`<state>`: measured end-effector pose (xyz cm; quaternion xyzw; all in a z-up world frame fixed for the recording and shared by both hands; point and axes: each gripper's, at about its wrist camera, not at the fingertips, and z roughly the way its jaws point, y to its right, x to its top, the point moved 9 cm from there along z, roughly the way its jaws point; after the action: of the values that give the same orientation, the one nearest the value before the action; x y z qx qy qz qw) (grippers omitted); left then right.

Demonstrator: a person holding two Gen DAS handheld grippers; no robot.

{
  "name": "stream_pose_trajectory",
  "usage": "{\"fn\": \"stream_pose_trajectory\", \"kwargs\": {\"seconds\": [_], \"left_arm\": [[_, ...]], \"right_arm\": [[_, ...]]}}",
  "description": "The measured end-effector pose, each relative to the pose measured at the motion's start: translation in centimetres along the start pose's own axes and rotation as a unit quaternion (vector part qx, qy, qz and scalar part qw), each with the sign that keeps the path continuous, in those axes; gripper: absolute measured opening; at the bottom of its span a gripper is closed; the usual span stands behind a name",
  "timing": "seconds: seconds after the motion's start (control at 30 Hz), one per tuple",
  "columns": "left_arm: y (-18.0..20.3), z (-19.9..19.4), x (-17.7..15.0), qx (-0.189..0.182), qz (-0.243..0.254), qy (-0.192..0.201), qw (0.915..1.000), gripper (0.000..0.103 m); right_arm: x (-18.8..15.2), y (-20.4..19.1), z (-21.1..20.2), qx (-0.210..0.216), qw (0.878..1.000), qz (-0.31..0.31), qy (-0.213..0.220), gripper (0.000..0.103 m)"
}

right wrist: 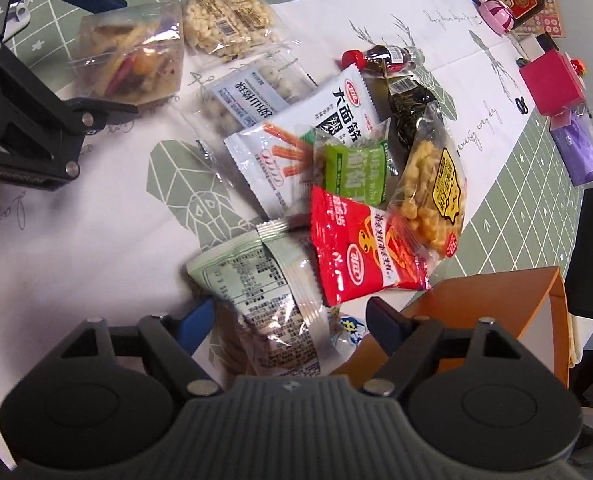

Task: Organize snacks
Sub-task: 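Grasp the clear dried-fruit bag with the left tool while the right tool grasps the green-and-white snack bag, then lift both held bags and carry them over the orange box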

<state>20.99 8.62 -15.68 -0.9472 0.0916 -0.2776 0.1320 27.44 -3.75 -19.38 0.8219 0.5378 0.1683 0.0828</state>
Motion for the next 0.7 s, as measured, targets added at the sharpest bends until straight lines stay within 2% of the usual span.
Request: {"fn": "stream_pose_trajectory", "kwargs": {"seconds": [0.07,0.17,0.2,0.23,0.43,0.5,0.7], "left_arm": [[0.1,0.2,-0.2,0.012,0.006,-0.001,0.9999,0.090],[0.2,0.0,-0.2,0.014,0.010,0.002,0.9998,0.081],[0.3,-0.1,-0.3,0.016,0.011,0.002,0.9998,0.079],[0.3,-0.3,-0.3,0.016,0.012,0.003,0.9998,0.079],[0.7,-1.4,-0.8,0.013,0.006,0.011,0.9998,0.075],[0.8,-2.1,-0.9,0.004,0.001,0.013,0.9999,0.075],[1.1,-4.6,-1.4,-0.032,-0.025,0.014,0.9991,0.074]], "right_arm": [[0.1,-0.1,0.2,-0.001,1.000,-0.003,-0.005,0.080],[-0.1,-0.5,0.6,-0.002,1.000,-0.009,-0.017,0.071],[-0.2,-0.6,0.7,-0.007,1.000,-0.011,-0.020,0.062],[-0.2,-0.6,0.7,-0.015,1.000,-0.014,-0.019,0.058],[-0.4,-1.2,-0.4,-0.010,1.000,-0.003,-0.007,0.048],[-0.4,-1.5,-1.0,-0.009,1.000,-0.003,-0.001,0.044],[-0.8,-2.5,-3.6,0.004,1.000,0.005,0.024,0.041]]}}
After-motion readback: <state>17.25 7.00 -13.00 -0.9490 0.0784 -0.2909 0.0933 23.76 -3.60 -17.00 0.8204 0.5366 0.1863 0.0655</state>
